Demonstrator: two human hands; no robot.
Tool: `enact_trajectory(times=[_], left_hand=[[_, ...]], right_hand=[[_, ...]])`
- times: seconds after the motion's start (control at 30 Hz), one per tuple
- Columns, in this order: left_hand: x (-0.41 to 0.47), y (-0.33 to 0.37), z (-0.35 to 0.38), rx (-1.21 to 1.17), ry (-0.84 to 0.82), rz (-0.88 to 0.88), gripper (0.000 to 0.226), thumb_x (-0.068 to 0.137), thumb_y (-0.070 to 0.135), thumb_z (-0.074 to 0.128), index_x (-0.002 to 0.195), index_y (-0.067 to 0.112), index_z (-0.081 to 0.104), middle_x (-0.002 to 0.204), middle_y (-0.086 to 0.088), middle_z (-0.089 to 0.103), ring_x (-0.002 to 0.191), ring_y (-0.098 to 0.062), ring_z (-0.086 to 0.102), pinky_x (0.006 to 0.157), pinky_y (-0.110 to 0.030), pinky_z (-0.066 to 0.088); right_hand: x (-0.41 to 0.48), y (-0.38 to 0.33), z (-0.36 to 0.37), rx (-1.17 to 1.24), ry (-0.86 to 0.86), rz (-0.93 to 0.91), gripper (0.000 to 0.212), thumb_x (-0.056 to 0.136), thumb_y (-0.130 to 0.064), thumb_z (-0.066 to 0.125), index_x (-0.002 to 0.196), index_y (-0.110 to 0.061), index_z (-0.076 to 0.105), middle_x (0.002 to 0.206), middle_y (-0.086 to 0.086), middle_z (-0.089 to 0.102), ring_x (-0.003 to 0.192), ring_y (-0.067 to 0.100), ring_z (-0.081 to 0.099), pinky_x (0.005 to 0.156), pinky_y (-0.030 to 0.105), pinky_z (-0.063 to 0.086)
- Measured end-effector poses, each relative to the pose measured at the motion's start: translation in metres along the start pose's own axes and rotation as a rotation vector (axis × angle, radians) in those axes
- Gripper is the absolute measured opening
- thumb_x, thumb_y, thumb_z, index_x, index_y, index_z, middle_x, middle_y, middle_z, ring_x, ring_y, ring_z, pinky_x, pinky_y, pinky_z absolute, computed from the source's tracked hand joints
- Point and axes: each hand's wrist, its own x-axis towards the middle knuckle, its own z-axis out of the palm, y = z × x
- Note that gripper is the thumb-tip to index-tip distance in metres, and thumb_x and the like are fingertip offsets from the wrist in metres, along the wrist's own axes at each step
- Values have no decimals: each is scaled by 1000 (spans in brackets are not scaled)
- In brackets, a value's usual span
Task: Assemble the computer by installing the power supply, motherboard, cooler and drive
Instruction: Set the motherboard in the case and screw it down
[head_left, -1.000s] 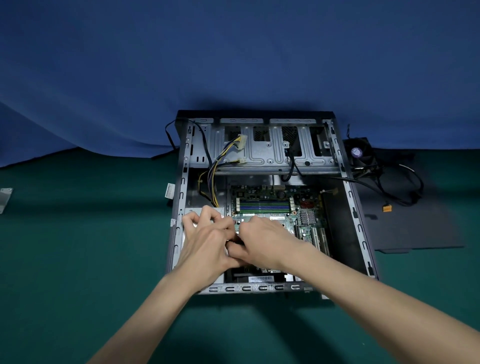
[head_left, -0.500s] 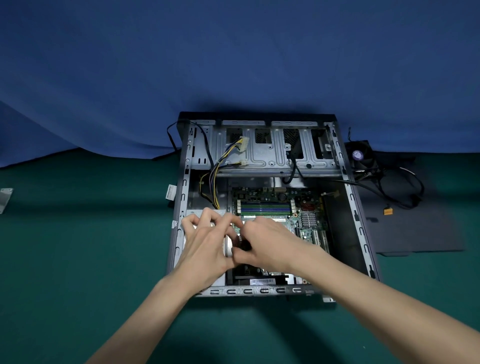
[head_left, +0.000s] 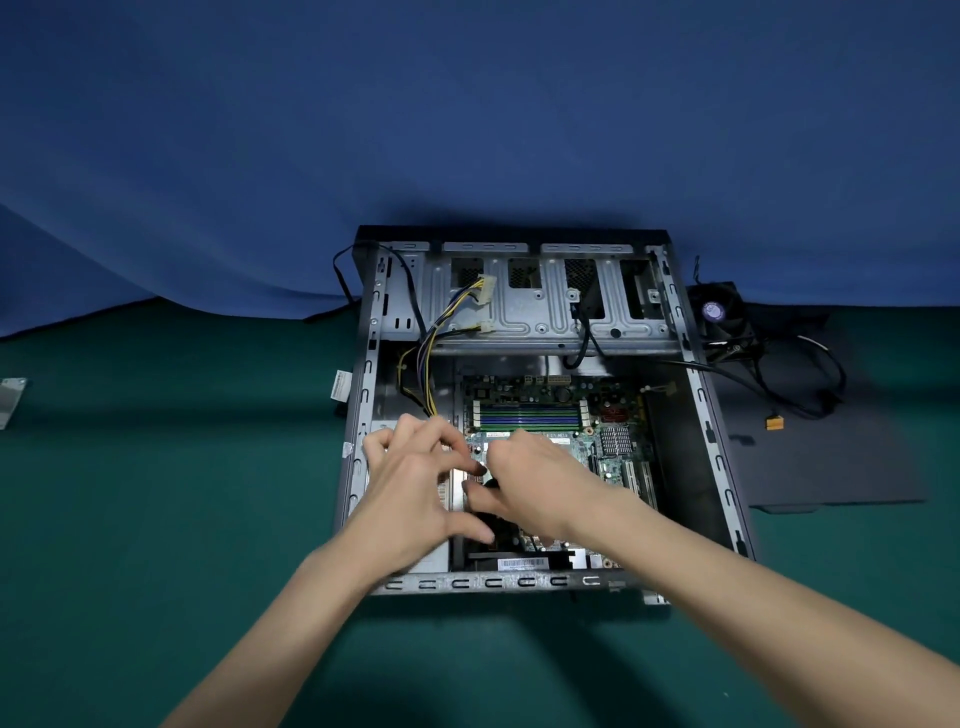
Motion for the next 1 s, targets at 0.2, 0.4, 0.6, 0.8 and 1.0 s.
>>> enact_trajectory(times=[0.2, 0.4, 0.6, 0.8, 1.0], left_hand=[[4, 4, -10, -218, 57, -115, 19, 76, 20, 77, 91, 30, 70, 99, 18, 58, 104, -14, 46, 93, -26, 23], [17, 24, 19, 93, 23, 78, 19, 89, 30, 61, 105, 21, 68, 98, 14, 58, 96, -5, 45, 94, -18, 27], [57, 37, 64, 247, -356, 2, 38, 91, 28, 61, 125, 14, 53, 121, -5, 56, 112, -24, 53, 99, -39, 41], [80, 33, 77, 45, -441, -234, 20, 82, 25, 73, 101, 19, 68, 101, -2, 66, 94, -18, 61, 85, -32, 47], [76, 34, 62, 127, -432, -212, 14, 83, 36, 71, 94, 27, 71, 97, -1, 61, 91, -20, 56, 73, -28, 39]], right_hand=[[-26, 47, -32, 525, 93, 227, 33, 90, -24, 65, 66, -1, 63, 49, 6, 64, 40, 13, 60, 38, 20, 43], [-51, 108, -51, 792, 502, 222, 12, 85, -18, 71, 77, -9, 72, 60, -2, 57, 53, 6, 43, 53, 18, 34], [-51, 114, -28, 545, 538, 198, 26, 95, -37, 55, 85, -14, 60, 61, 9, 61, 54, 12, 48, 53, 35, 39], [-45, 110, -11, 810, 696, 194, 18, 99, -23, 50, 92, -7, 55, 54, -5, 50, 46, 3, 38, 46, 13, 29], [-26, 118, -13, 971, 643, 163, 20, 99, -16, 51, 82, -10, 42, 51, 5, 54, 39, 13, 48, 40, 18, 33]])
